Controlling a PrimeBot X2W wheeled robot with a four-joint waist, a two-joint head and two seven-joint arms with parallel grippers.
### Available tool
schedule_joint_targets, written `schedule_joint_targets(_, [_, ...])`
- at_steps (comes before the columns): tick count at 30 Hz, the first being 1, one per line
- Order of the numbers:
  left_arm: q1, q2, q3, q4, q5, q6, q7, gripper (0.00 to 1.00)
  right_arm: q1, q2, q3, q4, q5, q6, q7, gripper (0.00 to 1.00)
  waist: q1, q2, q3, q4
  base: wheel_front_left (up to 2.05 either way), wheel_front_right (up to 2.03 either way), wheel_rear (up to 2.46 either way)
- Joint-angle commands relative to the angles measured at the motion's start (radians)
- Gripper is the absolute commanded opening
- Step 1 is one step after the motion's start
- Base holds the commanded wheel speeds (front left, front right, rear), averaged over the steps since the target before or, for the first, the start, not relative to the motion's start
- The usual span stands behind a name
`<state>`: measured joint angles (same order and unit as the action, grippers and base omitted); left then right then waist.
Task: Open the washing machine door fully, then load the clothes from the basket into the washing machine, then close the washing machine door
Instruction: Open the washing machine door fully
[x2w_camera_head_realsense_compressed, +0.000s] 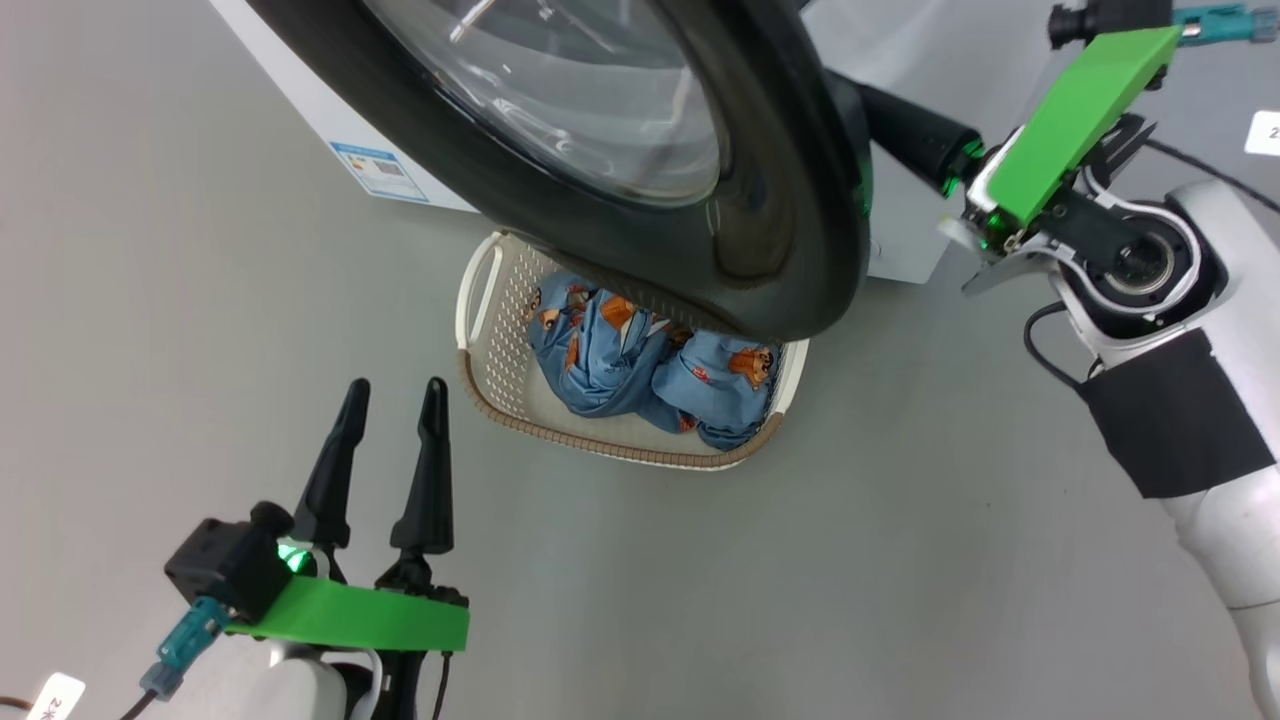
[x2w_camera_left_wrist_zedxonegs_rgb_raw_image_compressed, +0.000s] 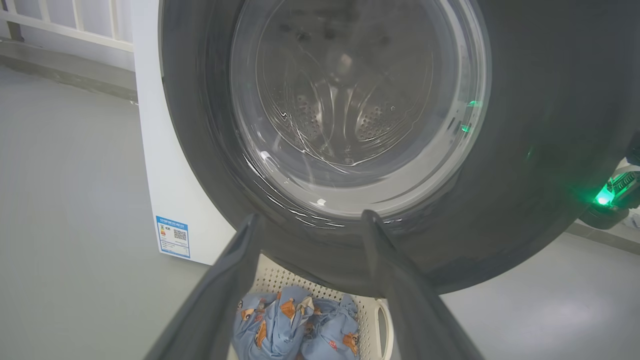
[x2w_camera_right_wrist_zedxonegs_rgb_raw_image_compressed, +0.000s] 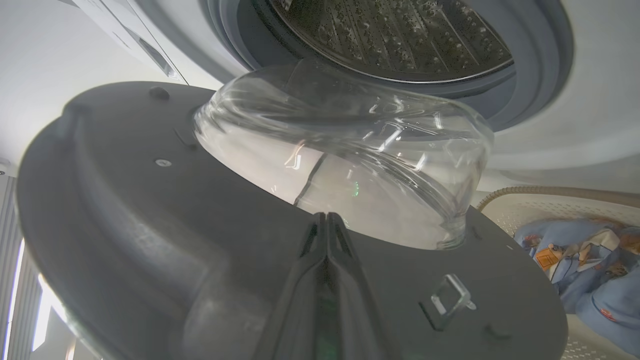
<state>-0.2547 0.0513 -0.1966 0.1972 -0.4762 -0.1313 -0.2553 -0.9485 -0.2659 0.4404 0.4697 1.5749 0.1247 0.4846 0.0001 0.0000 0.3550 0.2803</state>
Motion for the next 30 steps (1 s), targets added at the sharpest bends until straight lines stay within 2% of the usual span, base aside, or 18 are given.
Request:
schedule_joint_targets(1, [0.011,0.031,0.031,-0.017,0.015,0.001,-0.006,1.0,0.028,0.03,0.014,-0.035,0.014,0.006,0.015,0.0,0.0,0.0,-0.013,-0.003,0.0,0.0,0.0])
schedule_joint_targets(16, [0.056,0.042,0.048,-0.009,0.066,0.001,-0.006,1.0,0.132,0.073,0.036,-0.078,0.021,0.006,0.068,0.0,0.0,0.0,-0.07,0.015,0.0,0.0,0.0])
schedule_joint_targets(30, [0.087,0.036,0.073,0.0,0.123,0.001,-0.006,1.0,0.204,0.114,0.053,-0.099,0.02,0.006,0.115,0.0,0.0,0.0,-0.104,0.059,0.0,0.0,0.0])
